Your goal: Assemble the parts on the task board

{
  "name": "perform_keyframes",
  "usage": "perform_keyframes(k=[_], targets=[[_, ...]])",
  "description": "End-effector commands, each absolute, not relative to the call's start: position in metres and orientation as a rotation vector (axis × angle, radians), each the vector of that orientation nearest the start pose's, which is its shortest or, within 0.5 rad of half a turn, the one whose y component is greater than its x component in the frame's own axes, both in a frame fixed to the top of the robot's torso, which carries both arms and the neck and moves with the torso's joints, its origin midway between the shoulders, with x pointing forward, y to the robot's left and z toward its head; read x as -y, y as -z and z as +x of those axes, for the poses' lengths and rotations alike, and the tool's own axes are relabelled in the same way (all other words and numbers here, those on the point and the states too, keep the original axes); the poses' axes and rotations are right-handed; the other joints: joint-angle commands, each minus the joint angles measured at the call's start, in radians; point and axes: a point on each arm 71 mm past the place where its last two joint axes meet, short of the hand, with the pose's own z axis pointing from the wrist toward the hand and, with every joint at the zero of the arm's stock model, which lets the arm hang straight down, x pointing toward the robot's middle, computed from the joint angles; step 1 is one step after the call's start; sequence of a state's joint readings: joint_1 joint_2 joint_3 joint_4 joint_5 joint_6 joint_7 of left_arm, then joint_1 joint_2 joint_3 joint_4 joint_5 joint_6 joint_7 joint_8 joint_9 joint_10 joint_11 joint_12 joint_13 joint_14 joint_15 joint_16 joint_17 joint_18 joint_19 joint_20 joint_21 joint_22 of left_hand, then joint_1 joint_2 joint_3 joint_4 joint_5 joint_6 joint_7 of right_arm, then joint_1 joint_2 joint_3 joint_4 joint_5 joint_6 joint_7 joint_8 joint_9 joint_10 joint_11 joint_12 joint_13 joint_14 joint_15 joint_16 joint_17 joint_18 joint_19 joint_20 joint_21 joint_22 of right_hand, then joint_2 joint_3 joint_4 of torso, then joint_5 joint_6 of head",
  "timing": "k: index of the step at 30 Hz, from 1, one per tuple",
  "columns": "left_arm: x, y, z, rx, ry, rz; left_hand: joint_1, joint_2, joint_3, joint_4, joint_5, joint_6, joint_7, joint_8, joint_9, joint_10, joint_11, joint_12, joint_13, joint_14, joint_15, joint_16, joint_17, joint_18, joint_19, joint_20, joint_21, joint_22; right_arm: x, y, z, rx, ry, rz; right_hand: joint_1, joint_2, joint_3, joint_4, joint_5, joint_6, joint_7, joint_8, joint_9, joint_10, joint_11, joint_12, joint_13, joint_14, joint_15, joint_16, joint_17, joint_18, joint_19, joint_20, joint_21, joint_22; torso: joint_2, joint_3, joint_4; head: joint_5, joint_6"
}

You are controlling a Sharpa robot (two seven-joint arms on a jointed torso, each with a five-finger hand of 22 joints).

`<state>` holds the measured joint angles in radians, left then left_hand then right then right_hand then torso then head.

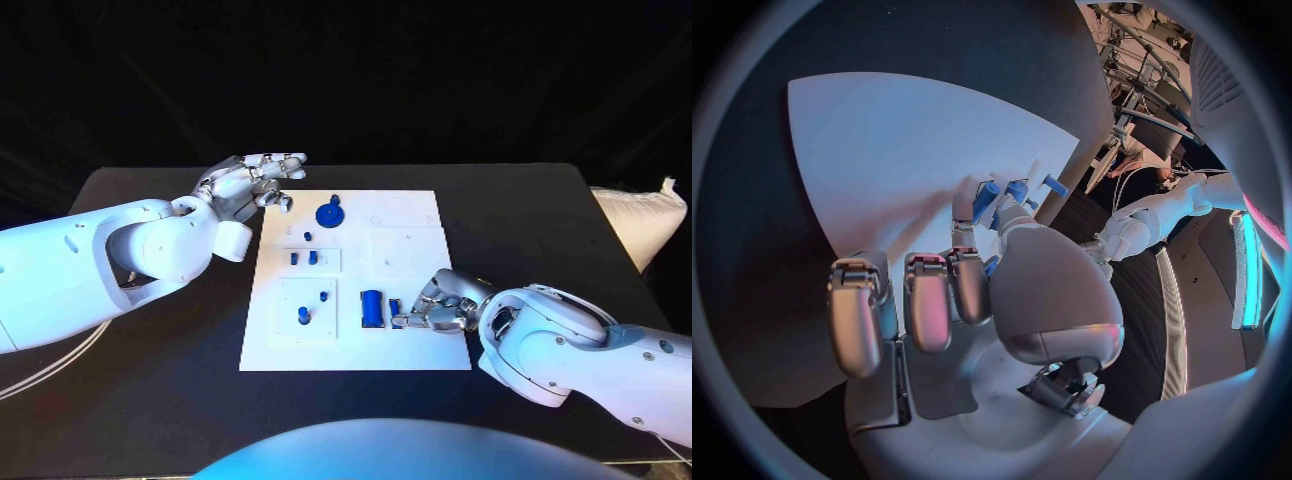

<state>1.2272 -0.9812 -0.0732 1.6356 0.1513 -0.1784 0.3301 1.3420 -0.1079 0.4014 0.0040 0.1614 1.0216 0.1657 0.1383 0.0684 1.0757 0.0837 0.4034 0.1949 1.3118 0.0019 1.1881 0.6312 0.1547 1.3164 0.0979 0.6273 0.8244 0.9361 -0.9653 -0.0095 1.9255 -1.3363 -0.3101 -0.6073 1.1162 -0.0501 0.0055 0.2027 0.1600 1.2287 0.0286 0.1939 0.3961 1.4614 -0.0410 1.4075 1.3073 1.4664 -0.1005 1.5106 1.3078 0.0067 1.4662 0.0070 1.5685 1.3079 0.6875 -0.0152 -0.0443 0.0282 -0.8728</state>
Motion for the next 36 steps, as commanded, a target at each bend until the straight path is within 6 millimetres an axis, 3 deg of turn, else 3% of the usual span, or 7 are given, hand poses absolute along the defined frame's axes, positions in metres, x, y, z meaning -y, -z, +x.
perform_keyframes(k=[1,12,26,36], targets=[[-0.236,0.174,0.465,-1.495,1.665,-1.277,-0.002,0.011,-0.004,-0.001,0.004,-0.006,0.003,0.005,0.001,-0.008,0.002,0.004,0.001,-0.008,-0.001,0.000,-0.001,0.021,-0.005,0.001,-0.006,-0.001,0.173,0.258,0.356,-2.111,-0.550,0.197,0.015,0.002,-0.006,-0.002,-0.007,-0.007,-0.001,0.005,0.002,0.069,-0.003,-0.006,0.191,0.088,-0.004,0.003,0.180,-0.007,0.105,-0.002,0.002,0.263,-0.001,-0.0001,-0.0006,-0.002,0.000],[-0.236,0.174,0.465,-1.497,1.664,-1.273,-0.002,0.011,-0.004,-0.001,0.004,-0.006,0.003,0.005,0.001,-0.008,0.002,0.004,0.001,-0.008,-0.001,0.000,-0.001,0.021,-0.005,0.001,-0.006,-0.001,0.174,0.261,0.358,-2.127,-0.537,0.185,0.020,0.005,-0.009,-0.004,-0.007,-0.008,-0.001,0.006,0.003,0.069,-0.003,-0.008,0.190,0.088,-0.004,0.003,0.180,-0.007,0.105,-0.002,0.002,0.263,0.000,-0.0012,0.0012,-0.004,0.000],[-0.236,0.174,0.464,-1.497,1.663,-1.273,-0.002,0.012,-0.004,-0.001,0.005,-0.007,0.002,0.006,0.001,-0.010,0.002,0.008,0.002,-0.009,-0.001,-0.001,-0.004,0.020,-0.006,0.001,-0.007,-0.001,0.169,0.269,0.367,-2.112,-0.508,0.167,0.048,0.026,-0.015,-0.016,-0.005,-0.011,-0.001,0.010,0.005,0.069,-0.003,-0.007,0.192,0.088,-0.004,0.002,0.179,-0.007,0.105,-0.001,0.002,0.263,-0.001,-0.0011,0.0036,-0.004,0.000],[-0.238,0.175,0.465,-1.497,1.660,-1.275,-0.002,0.012,-0.004,-0.001,0.005,-0.007,0.002,0.006,0.001,-0.010,0.002,0.008,0.002,-0.009,-0.001,-0.001,-0.004,0.020,-0.006,0.001,-0.007,-0.001,0.170,0.261,0.361,-2.069,-0.582,0.209,0.027,0.024,-0.050,0.001,0.008,-0.015,0.001,0.014,0.007,0.069,-0.002,-0.009,0.192,0.088,-0.002,0.002,0.179,-0.007,0.105,0.000,0.002,0.263,-0.001,-0.0007,0.0005,-0.004,0.000]])
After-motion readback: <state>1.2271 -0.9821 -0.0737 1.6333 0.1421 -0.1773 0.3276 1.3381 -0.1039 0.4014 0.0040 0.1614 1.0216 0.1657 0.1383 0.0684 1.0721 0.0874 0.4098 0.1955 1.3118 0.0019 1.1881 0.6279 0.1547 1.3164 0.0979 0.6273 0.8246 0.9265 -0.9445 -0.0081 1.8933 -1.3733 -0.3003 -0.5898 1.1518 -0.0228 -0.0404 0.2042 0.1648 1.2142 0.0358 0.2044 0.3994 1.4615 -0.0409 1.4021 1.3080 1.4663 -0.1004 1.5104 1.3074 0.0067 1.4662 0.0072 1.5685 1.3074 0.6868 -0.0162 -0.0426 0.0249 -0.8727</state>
